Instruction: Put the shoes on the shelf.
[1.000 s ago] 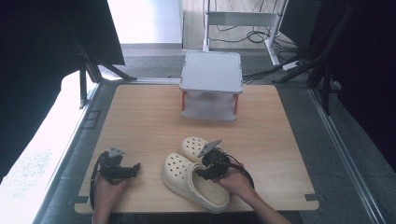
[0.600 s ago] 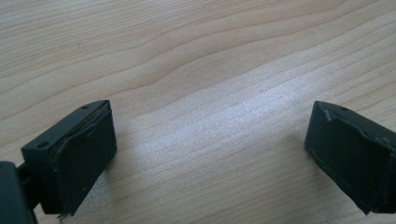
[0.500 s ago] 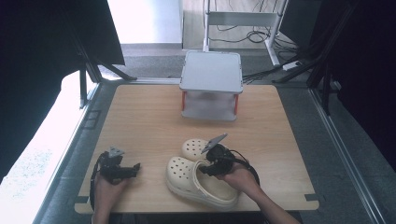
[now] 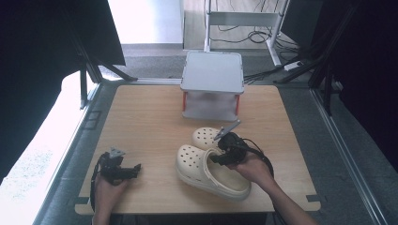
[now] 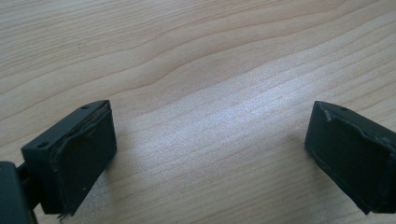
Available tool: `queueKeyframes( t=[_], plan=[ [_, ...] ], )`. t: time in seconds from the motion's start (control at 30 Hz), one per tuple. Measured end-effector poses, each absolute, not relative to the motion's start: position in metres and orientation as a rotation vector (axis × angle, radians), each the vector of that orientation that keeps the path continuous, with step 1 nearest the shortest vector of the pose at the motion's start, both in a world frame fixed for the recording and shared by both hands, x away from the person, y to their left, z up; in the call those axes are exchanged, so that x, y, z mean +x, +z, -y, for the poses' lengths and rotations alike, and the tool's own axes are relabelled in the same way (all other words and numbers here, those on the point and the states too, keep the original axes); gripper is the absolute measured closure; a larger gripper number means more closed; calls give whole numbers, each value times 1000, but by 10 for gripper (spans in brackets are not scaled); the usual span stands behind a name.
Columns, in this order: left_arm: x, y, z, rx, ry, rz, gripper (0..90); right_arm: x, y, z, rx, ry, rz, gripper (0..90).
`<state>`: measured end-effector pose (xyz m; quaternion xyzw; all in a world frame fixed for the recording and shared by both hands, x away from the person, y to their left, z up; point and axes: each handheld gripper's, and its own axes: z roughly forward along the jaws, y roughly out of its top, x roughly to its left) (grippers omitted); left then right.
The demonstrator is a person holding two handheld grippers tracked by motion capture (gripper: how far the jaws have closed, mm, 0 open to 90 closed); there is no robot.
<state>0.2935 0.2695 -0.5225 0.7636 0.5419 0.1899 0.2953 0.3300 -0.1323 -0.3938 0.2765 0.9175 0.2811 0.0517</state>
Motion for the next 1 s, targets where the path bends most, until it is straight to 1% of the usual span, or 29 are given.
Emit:
queueKeyframes(
  t=[0.57, 1.0],
  plan=[
    [294, -522, -270, 2035, 507, -1439, 20, 364, -336, 153, 933, 851, -2689, 656],
    [294, -523, -270, 2031, 508, -1440, 20, 400, -280, 156, 1033, 849, -2589, 657]
  ],
)
